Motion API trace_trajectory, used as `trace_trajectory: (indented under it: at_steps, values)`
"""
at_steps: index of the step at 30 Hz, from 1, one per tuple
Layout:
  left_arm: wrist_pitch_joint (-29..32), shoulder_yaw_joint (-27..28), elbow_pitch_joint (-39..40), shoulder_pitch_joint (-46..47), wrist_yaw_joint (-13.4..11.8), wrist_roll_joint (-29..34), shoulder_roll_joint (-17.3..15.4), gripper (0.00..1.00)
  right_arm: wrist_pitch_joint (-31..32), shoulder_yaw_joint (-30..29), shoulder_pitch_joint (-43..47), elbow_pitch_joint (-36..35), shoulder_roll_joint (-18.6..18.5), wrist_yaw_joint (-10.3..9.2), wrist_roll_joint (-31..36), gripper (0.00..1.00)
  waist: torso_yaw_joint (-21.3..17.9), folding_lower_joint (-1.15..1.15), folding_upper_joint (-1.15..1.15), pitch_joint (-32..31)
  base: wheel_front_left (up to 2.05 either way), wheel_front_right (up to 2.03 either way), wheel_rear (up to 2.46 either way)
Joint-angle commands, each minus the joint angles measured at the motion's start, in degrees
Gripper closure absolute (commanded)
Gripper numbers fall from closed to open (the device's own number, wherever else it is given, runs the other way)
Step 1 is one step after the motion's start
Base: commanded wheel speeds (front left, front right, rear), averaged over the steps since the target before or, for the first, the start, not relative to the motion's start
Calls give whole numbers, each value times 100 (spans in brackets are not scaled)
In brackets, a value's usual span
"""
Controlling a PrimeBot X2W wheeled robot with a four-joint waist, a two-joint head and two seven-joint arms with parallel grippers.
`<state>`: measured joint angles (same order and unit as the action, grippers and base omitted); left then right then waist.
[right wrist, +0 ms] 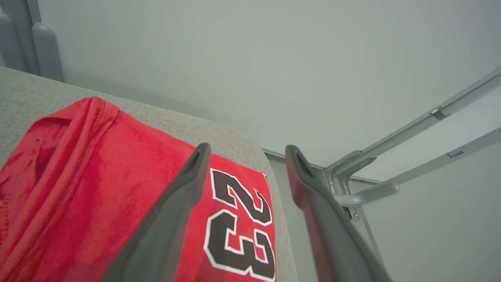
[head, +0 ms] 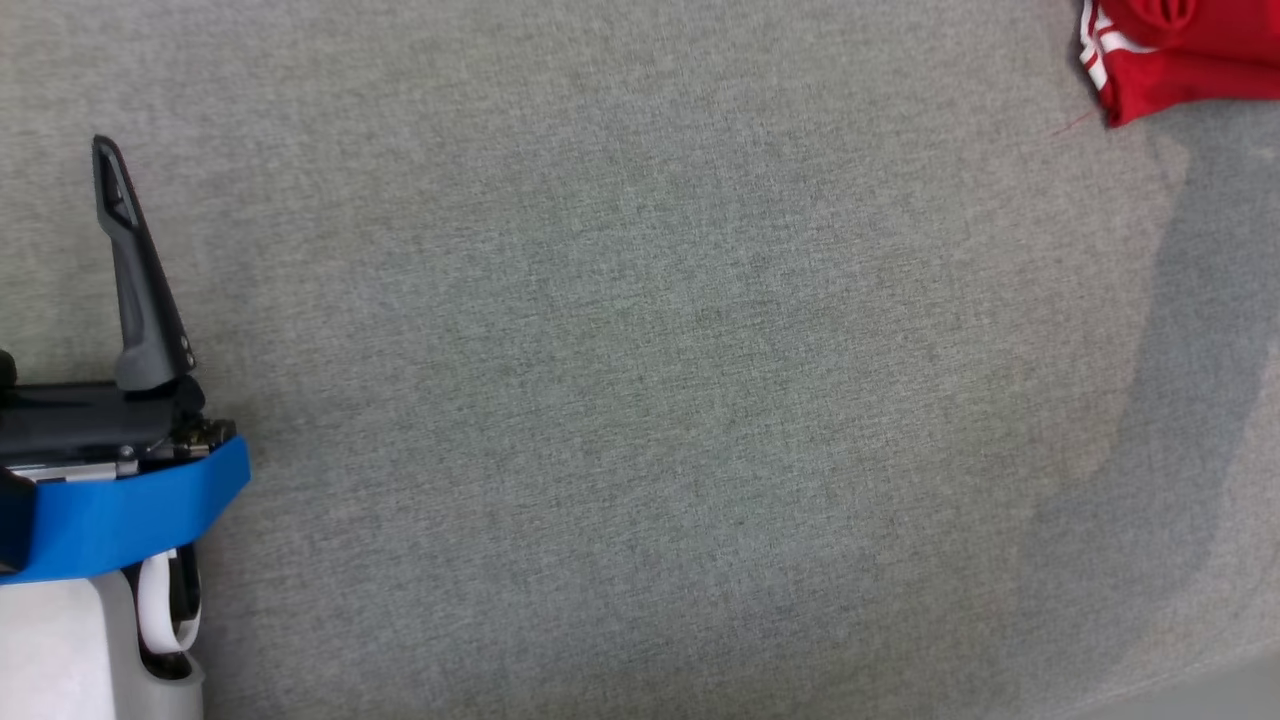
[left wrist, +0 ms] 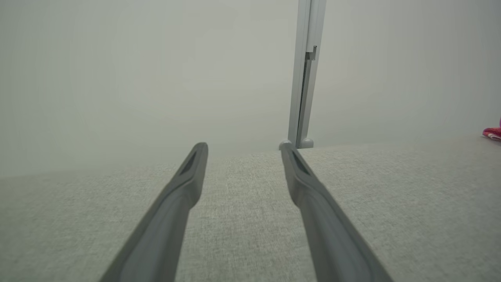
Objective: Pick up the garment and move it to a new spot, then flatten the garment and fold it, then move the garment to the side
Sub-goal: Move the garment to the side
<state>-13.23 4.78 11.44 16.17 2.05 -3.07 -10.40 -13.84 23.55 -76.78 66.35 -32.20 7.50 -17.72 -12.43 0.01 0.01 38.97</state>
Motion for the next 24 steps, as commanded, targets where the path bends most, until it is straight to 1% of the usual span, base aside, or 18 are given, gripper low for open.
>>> trace_trajectory:
  at_steps: [1,4,6,9,13,20,21,24]
  values:
    - [-51,6,-57,-90,-24,-49,21,0,-64,-25,-59,57,5,-1,63,0,14,-1,-1,-105,0,0,0]
    - [-97,6,-210,-161,-45,-86,55,0,-116,-78,65,18,97,-1,120,0,63,-1,-1,-344,0,0,0]
    - [-114,0,-334,-233,-53,-97,79,0,-136,-161,164,-138,160,0,107,0,107,-1,-1,-546,0,0,0]
    - [-151,15,-499,-337,-73,-157,126,0,-137,-303,459,-656,284,0,178,0,170,-1,-1,-859,0,0,0]
    - [-180,48,-755,-535,-99,-245,223,0,-135,-590,1064,-1491,556,-1,264,0,287,-1,-1,-1291,0,0,0]
    - [-197,61,-1081,-931,-119,-318,341,0,-137,-1071,2483,-2884,1156,-1,468,0,544,-1,-1,-1941,0,0,0]
    - [-197,61,-1081,-931,-119,-318,341,0,-137,-1071,2483,-2884,1156,-1,468,0,544,-1,-1,-1941,0,0,0]
    - [-199,63,-1167,-1093,-114,-350,394,0,-136,-1276,3124,-3323,1434,0,558,0,652,-1,-1,-2175,0,0,0]
